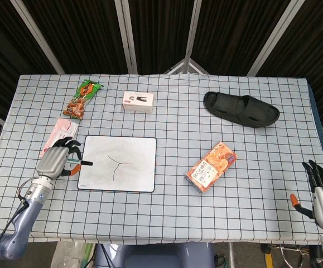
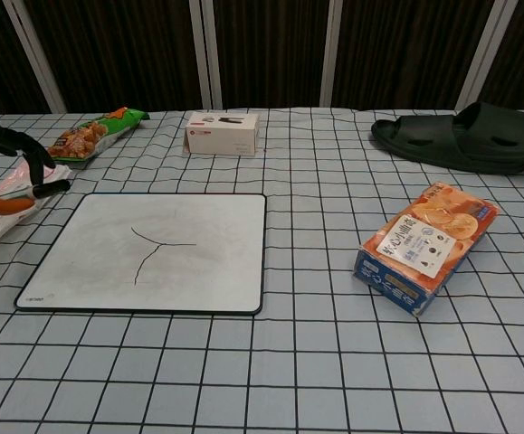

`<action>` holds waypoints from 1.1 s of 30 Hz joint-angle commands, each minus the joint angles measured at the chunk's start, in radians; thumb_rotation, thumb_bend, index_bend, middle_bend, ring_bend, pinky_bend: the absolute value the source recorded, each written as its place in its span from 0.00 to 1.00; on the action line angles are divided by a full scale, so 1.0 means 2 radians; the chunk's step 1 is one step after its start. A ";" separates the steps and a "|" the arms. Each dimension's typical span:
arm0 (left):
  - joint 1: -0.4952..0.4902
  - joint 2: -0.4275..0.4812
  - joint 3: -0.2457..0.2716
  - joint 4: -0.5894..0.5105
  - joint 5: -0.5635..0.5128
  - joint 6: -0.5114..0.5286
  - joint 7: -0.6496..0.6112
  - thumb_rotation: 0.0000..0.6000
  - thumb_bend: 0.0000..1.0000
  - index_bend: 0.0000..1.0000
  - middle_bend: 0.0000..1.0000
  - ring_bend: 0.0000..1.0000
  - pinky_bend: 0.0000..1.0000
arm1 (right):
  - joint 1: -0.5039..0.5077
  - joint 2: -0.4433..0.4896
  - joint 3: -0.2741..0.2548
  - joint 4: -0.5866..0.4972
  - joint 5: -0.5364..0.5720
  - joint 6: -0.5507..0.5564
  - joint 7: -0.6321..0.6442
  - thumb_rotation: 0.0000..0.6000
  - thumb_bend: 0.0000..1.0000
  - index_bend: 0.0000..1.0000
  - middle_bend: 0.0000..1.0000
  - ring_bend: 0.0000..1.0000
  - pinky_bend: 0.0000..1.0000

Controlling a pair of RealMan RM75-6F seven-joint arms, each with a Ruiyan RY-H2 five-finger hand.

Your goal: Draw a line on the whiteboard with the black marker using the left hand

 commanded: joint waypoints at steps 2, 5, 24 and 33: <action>-0.003 0.006 0.036 0.016 -0.026 -0.012 0.062 1.00 0.48 0.67 0.16 0.09 0.10 | 0.000 0.000 0.000 -0.001 0.000 -0.001 -0.001 1.00 0.34 0.00 0.00 0.00 0.00; -0.002 0.000 0.041 0.019 -0.031 -0.011 0.071 1.00 0.45 0.62 0.12 0.06 0.07 | 0.000 0.000 0.000 -0.002 0.000 0.000 -0.002 1.00 0.34 0.00 0.00 0.00 0.00; 0.010 -0.003 0.033 0.008 -0.048 0.015 0.051 1.00 0.23 0.01 0.00 0.00 0.00 | 0.001 0.002 -0.001 -0.002 0.000 -0.002 0.000 1.00 0.34 0.00 0.00 0.00 0.00; 0.077 0.076 0.046 -0.052 0.071 0.129 -0.046 1.00 0.14 0.00 0.00 0.00 0.00 | 0.003 0.002 -0.003 0.005 -0.010 -0.002 -0.009 1.00 0.34 0.00 0.00 0.00 0.00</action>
